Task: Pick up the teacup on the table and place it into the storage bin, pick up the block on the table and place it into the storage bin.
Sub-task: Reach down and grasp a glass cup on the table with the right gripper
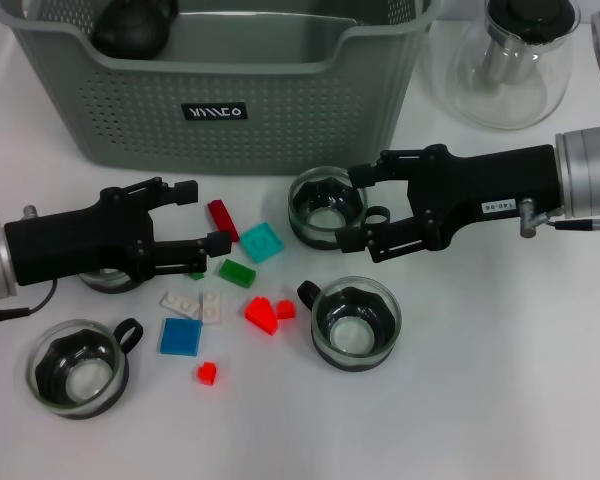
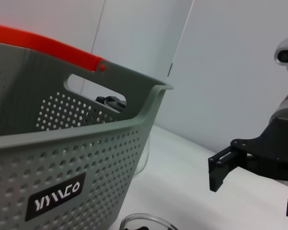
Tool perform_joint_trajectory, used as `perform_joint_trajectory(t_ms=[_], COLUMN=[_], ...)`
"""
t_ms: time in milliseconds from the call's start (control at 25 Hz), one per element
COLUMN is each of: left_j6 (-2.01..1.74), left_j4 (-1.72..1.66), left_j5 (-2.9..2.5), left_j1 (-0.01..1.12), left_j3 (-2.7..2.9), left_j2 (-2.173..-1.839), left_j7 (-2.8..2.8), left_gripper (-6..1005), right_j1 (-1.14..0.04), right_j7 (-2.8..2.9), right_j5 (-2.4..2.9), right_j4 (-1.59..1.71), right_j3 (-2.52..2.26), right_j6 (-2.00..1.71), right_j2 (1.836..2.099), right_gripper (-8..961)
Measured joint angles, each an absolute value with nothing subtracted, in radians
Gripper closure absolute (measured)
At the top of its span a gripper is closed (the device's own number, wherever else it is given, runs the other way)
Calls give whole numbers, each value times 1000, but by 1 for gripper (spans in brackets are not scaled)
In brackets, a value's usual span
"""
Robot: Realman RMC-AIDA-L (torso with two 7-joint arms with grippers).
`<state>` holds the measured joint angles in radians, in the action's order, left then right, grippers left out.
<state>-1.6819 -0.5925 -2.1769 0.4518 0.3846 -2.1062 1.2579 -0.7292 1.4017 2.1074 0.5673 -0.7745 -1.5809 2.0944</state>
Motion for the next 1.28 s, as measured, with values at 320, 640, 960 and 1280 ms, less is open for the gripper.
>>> perform_joint_trajectory(t_ms=[320, 640, 960, 1280], left_j6=[-1662, -1668, -1680, -1680], left_j4=[-591, -588, -589, -589], left_j5=[-2177, -2177, -2179, -2183], left_j1=[456, 457, 457, 454], left_j3=[386, 385, 393, 394], left_j2=[-2113, -2117, -2118, -2116], left_j7=[1261, 1264, 1253, 1244], left_gripper=[67, 69, 71, 73], right_j1=[-735, -744, -747, -742], right_j7=[1384, 1390, 1443, 1693], right_j5=[2107, 2106, 2112, 2117], right_j4=[562, 559, 621, 879], right_j3=[-817, -820, -847, -1051], right_j6=[-1550, -1550, -1628, -1736], right_j2=[2097, 2097, 2091, 2086], right_gripper=[6, 7, 6, 7])
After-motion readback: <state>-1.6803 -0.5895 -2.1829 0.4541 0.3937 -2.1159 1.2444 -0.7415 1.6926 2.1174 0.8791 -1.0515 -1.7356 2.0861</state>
